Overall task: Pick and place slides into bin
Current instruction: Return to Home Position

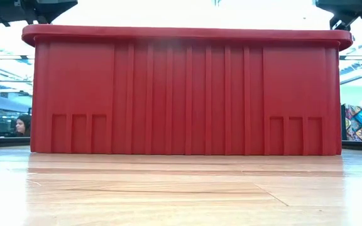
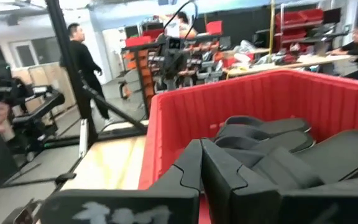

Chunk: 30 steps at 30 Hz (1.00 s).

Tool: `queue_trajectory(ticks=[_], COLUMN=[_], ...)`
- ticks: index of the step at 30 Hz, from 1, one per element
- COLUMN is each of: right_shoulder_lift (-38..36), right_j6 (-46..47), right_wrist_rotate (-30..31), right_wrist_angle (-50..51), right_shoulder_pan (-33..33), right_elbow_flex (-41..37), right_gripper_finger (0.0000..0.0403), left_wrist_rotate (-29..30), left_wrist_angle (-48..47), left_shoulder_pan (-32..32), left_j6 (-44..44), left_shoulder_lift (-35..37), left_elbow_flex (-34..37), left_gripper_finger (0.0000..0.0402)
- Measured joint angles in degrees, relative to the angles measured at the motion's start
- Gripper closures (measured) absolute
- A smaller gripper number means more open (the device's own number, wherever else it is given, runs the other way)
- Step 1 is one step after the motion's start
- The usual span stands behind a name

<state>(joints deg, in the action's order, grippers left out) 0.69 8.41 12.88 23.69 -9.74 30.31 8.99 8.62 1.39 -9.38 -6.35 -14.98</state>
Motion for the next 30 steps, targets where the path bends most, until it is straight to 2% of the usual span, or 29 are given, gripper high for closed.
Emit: queue_trajectory(ticks=[13,16,25,30], right_shoulder_lift=[0.0,0.0,0.0,0.0], right_j6=[-3.5,-2.7,2.79,2.88], right_wrist_rotate=[-1.12,-1.08,-1.07,-1.04], right_wrist_angle=[0.93,0.92,1.5,1.48], right_shoulder_pan=[0.0,0.0,0.0,0.0], right_elbow_flex=[-0.18,-0.21,-0.21,-0.21], right_gripper_finger=[0.0403,0.0403,0.0403,0.0403], left_wrist_rotate=[1.23,0.13,-4.74,-8.22], left_wrist_angle=[0.2,0.17,-0.33,-0.34], left_shoulder_pan=[0.02,0.02,0.02,0.02], left_j6=[-4.45,-5.11,-14.91,-15.15], left_shoulder_lift=[-1.64,-2.36,-2.4,-2.4], left_elbow_flex=[0.02,0.02,0.02,0.02], left_gripper_finger=[0.0401,0.0401,0.0395,0.0388])
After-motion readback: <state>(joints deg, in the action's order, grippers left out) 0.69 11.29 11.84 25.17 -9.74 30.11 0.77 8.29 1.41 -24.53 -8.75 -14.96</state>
